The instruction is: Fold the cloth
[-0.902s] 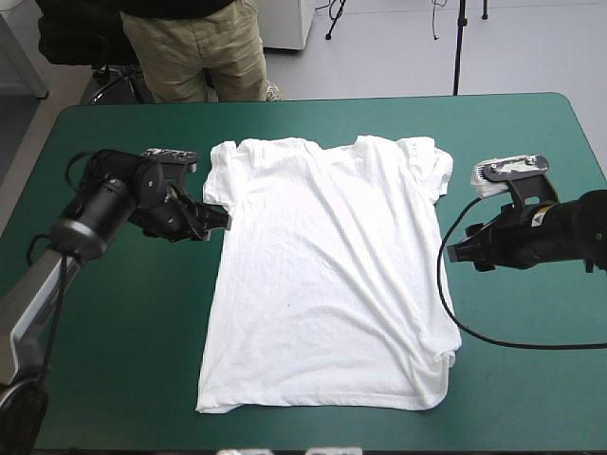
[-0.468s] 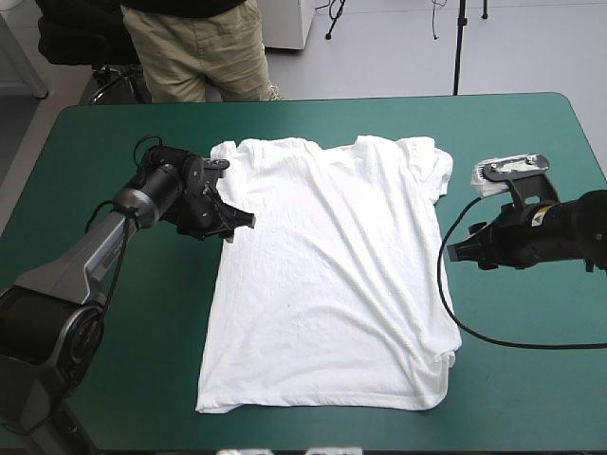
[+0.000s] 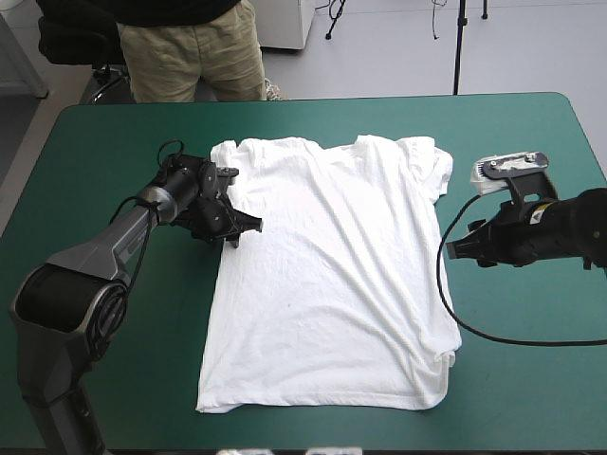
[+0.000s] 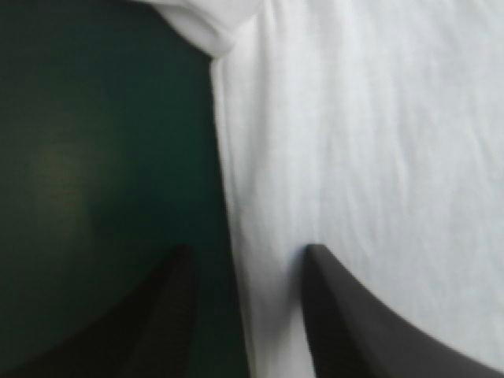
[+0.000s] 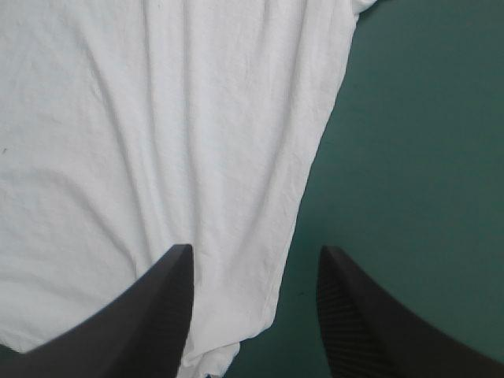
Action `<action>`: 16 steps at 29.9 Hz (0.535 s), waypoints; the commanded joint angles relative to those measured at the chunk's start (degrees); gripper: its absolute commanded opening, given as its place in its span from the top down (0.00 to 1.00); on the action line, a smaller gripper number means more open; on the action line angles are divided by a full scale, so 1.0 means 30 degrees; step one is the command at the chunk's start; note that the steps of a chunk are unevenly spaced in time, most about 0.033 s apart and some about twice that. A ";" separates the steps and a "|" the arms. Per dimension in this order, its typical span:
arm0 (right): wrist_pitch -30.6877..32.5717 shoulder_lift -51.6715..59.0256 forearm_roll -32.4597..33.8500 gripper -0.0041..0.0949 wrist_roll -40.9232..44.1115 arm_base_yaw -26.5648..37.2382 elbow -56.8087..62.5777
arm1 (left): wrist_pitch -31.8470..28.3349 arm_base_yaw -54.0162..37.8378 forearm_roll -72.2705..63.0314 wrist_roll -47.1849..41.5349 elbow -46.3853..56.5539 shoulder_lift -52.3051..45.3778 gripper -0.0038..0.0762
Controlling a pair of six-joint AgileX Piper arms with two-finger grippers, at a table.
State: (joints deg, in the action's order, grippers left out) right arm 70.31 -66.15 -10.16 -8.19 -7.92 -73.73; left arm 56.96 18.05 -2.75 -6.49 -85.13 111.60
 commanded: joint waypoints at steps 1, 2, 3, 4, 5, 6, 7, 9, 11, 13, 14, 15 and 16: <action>-0.0963 -0.0389 -0.0183 0.50 -0.0057 0.0112 -0.0615 | -0.0699 0.0117 -0.1151 0.0524 -0.0334 -0.0459 0.87; -0.0998 -0.0606 -0.0183 0.50 -0.0057 0.0112 -0.0615 | -0.0699 0.0117 -0.1150 0.0609 -0.0334 -0.0459 0.98; -0.1150 -0.0969 -0.0183 0.49 -0.0093 0.0112 -0.0615 | -0.0699 0.0117 -0.1093 0.0664 -0.0334 -0.0459 0.97; -0.1254 -0.1310 -0.0219 0.48 -0.0242 0.0112 -0.0652 | -0.0699 0.0117 -0.1093 0.0761 -0.0334 -0.0459 0.97; -0.1346 -0.1616 -0.0219 0.46 -0.0298 0.0112 -0.0700 | -0.0699 0.0117 -0.1093 0.0803 -0.0334 -0.0459 0.97; -0.1489 -0.2109 -0.0219 0.44 -0.0298 0.0112 -0.0775 | -0.0699 0.0117 -0.1093 0.0803 -0.0334 -0.0459 0.97; -0.1584 -0.2460 -0.0219 0.41 -0.0397 0.0112 -0.0886 | -0.0699 0.0117 -0.1093 0.0803 -0.0334 -0.0459 0.97; -0.1817 -0.3309 -0.0338 0.37 -0.0534 0.0112 -0.1380 | -0.0699 0.0117 -0.1093 0.0803 -0.0334 -0.0459 0.97; -0.1999 -0.4296 -0.0303 0.36 -0.0498 0.0112 -0.1956 | -0.0699 0.0117 -0.1093 0.0803 -0.0334 -0.0459 0.97; -0.1993 -0.5332 -0.0031 0.36 0.0055 0.0112 -0.2615 | -0.0699 0.0117 -0.1093 0.0803 -0.0334 -0.0459 0.97; -0.1993 -0.5727 0.0194 0.36 0.0365 0.0112 -0.2832 | -0.0699 0.0117 -0.1093 0.0803 -0.0334 -0.0459 0.97; -0.1993 -0.6326 0.0440 0.36 0.0409 0.0112 -0.3114 | -0.0699 0.0117 -0.1093 0.0803 -0.0334 -0.0459 0.97; -0.1993 -0.6818 0.0545 0.36 0.0439 0.0112 -0.3284 | -0.0699 0.0117 -0.1093 0.0803 -0.0334 -0.0459 0.97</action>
State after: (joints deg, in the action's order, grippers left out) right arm 66.10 -84.79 -9.43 -7.56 -7.92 -80.37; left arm 56.17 17.95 -4.04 -3.88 -85.35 111.77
